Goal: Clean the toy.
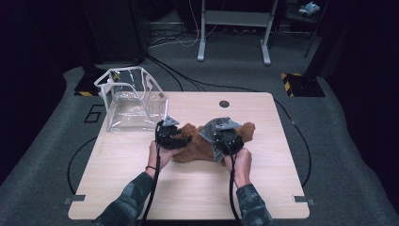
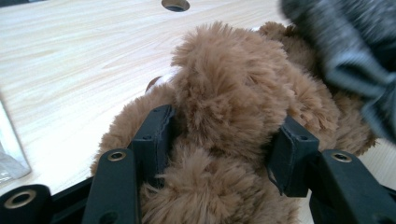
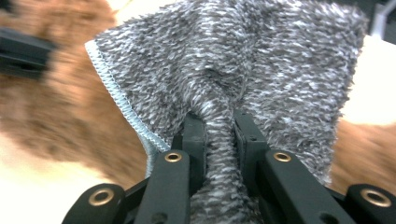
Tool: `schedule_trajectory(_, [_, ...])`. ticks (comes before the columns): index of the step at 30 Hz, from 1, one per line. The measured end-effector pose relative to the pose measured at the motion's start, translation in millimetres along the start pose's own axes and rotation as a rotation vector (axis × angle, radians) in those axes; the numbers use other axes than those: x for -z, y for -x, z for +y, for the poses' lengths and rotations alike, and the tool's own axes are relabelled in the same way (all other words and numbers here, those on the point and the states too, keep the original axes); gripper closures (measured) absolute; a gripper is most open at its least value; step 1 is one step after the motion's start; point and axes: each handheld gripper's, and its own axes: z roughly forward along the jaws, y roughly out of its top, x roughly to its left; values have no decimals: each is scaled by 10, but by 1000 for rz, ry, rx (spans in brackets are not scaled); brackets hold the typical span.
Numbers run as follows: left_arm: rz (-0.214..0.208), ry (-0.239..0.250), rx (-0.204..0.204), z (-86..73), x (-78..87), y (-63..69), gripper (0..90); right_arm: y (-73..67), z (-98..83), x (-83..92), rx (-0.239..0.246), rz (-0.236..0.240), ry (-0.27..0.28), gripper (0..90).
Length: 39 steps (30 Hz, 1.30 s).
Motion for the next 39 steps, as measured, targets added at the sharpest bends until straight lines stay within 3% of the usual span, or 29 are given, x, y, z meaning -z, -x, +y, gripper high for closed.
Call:
schedule_trajectory(1, [-2,1,4,-1,-6,-14,463,78,-14,10,-9,-17,-3,782])
schedule_trajectory(2, [-8,-1,5,1,-9,-22,465,269,-64,14,-44,-54,-10,783])
schedule_trajectory(3, [-5,-1,5,6,-17,-20,465,352,-88,11,-63,-62,-14,782])
schedule_trajectory(5, [-7,-3,8,15,-21,-24,468,538,-153,-5,-93,-123,-37,783])
schedule_trajectory(7, [-11,-5,10,20,-25,-33,468,725,-230,-37,-149,-130,-59,782])
schedule_trajectory(9, [-12,-8,7,27,-25,-37,468,778,-260,-15,-178,-138,-56,781])
schedule_trajectory(15, [-13,-13,9,29,-25,-35,468,583,-181,199,-138,-97,23,778])
schedule_trajectory(16, [-14,-11,8,29,-27,-35,468,486,-139,249,-119,-61,43,777])
schedule_trajectory(17, [-13,-11,9,31,-30,-36,468,300,-71,267,-71,-3,59,775])
schedule_trajectory(18, [-13,-11,9,31,-30,-36,469,300,-71,267,-71,-3,59,775])
schedule_trajectory(19, [-15,-12,11,31,-31,-37,469,96,-14,218,-44,59,57,773])
schedule_trajectory(21, [-18,-12,13,30,-29,-43,470,-60,21,127,-6,89,37,771])
schedule_trajectory(23, [-21,-14,10,30,-28,-52,469,-168,36,13,17,77,10,772])
schedule_trajectory(28, [-34,-17,9,36,-31,-55,470,-61,-11,-43,-8,54,-4,780])
schedule_trajectory(29, [-36,-23,2,40,-31,-57,469,53,-77,-26,-14,6,-10,781])
schedule_trajectory(34, [-53,-24,29,55,-74,-41,476,361,-240,16,-86,-32,-37,777])
schedule_trajectory(36, [-54,-28,28,62,-83,-23,477,382,-249,43,-95,-34,-32,776])
schedule_trajectory(38, [-53,-37,25,76,-94,-3,480,326,-198,179,-81,-22,4,775])
schedule_trajectory(39, [-48,-41,18,85,-103,26,481,257,-155,228,-64,7,31,775])
